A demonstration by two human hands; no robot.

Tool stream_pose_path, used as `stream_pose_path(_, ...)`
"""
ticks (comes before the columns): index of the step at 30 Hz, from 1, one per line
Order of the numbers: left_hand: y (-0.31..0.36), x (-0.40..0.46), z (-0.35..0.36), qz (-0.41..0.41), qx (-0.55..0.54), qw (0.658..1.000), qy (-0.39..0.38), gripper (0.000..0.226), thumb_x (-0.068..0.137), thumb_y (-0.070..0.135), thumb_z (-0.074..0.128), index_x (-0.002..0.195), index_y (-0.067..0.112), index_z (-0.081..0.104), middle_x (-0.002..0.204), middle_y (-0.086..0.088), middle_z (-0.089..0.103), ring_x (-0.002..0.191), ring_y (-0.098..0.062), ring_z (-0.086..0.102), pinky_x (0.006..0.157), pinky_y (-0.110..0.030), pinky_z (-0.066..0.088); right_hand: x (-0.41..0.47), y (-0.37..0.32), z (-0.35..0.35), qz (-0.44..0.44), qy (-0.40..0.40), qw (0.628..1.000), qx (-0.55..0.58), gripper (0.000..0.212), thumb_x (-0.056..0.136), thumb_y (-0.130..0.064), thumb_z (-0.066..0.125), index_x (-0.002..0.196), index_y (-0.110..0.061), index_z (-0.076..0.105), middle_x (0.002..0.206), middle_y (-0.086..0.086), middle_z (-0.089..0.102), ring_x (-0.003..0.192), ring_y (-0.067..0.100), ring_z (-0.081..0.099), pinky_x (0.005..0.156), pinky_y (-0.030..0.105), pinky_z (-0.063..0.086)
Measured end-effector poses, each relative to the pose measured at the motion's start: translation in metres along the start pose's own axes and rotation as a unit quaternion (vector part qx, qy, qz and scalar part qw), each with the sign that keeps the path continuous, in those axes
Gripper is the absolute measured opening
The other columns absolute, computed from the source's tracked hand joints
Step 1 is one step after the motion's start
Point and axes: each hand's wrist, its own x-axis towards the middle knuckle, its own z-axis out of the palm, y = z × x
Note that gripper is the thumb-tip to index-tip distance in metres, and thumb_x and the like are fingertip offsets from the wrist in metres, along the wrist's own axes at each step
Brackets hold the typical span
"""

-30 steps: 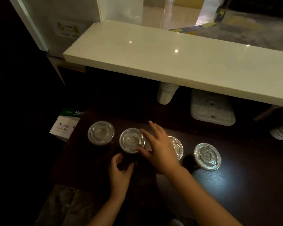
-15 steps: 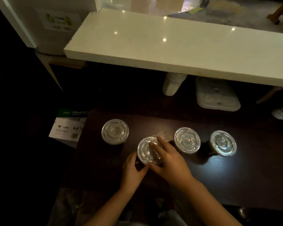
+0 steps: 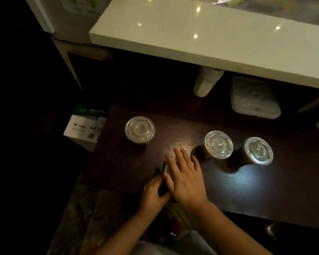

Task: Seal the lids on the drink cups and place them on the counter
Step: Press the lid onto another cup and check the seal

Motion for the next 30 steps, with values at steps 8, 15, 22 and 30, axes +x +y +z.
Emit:
stream_pose_path(8,0.003,-0.002,0.004,0.011,-0.017,1.000,0.023,0.038,0.074,0.035,0.059,0.108,0.019,0.055,0.097,-0.013,0.070,0.099,-0.010,0.054,0.084,0.005,0.031,0.005,0.000,0.002,-0.017,-0.004,0.999,-0.029,0.047,0.087,-0.043,0.036,0.124,-0.018,0.052,0.132,0.015,0.052,0.127,0.033,0.040,0.100,0.053,0.035)
stream_pose_path(15,0.003,-0.002,0.007,-0.016,-0.044,0.998,0.037,0.048,0.073,0.038,0.057,0.106,0.003,0.063,0.103,-0.013,0.069,0.099,-0.010,0.056,0.085,-0.003,0.037,0.001,0.013,-0.015,-0.019,-0.037,0.989,0.142,0.078,0.075,-0.062,0.043,0.143,-0.036,0.018,0.157,0.004,0.001,0.142,0.022,0.001,0.111,0.046,0.006)
stream_pose_path(22,0.010,0.000,0.005,-0.015,-0.056,0.997,0.042,0.070,0.070,0.065,0.057,0.112,0.008,0.061,0.109,0.001,0.065,0.101,-0.005,0.057,0.085,0.000,0.035,-0.018,0.031,-0.017,-0.093,0.008,0.994,0.065,0.054,0.082,-0.049,0.045,0.129,-0.022,0.051,0.144,0.011,0.041,0.133,0.022,0.031,0.105,0.049,0.032)
stream_pose_path(30,0.010,0.006,0.011,-0.051,-0.027,0.998,0.005,0.066,0.066,0.055,0.059,0.116,0.012,0.058,0.112,-0.006,0.066,0.105,-0.018,0.059,0.089,-0.031,0.048,-0.030,0.033,0.003,-0.068,-0.001,0.990,0.120,0.055,0.090,-0.053,0.035,0.138,-0.025,0.040,0.150,0.006,0.028,0.140,0.018,0.017,0.108,0.038,0.025)
